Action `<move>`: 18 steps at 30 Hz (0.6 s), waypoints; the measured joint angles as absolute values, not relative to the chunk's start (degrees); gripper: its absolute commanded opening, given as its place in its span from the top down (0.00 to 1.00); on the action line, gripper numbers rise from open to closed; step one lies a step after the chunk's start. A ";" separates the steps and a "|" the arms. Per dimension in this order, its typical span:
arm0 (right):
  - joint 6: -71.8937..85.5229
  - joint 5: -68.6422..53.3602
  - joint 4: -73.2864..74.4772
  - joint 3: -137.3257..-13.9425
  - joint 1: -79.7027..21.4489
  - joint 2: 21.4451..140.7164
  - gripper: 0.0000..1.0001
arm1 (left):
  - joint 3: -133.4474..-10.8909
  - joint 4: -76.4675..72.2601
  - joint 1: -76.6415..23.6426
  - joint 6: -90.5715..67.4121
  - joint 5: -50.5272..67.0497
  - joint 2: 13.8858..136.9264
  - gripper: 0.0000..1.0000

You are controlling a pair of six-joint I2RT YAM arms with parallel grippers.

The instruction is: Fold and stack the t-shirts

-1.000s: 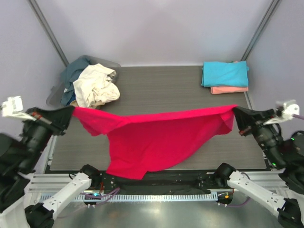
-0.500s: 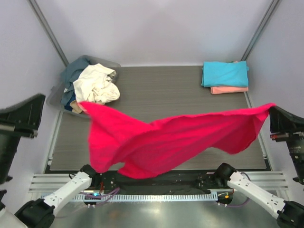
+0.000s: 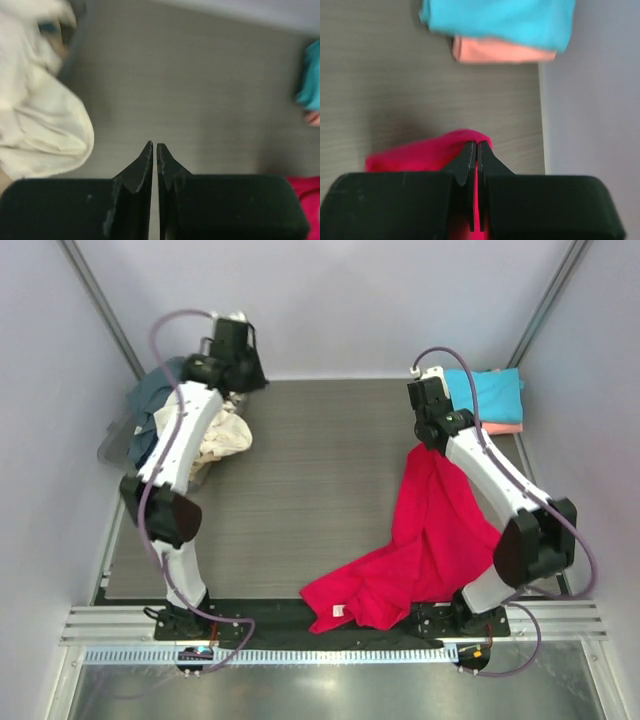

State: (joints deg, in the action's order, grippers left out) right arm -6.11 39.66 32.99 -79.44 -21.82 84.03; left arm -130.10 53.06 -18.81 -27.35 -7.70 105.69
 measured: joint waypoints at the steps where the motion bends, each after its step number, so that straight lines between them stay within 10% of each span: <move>1: -5.26 38.59 34.24 -79.55 -20.01 87.44 0.99 | -125.91 52.31 -18.50 -27.70 -6.22 108.03 0.73; 5: -1.04 34.65 38.94 -79.00 -16.19 89.71 0.99 | -98.00 47.27 -22.35 -29.21 -1.02 108.38 0.47; 18: 8.40 29.47 36.49 -67.33 -16.32 71.40 0.99 | -51.46 22.13 -50.33 -37.54 7.14 67.77 0.39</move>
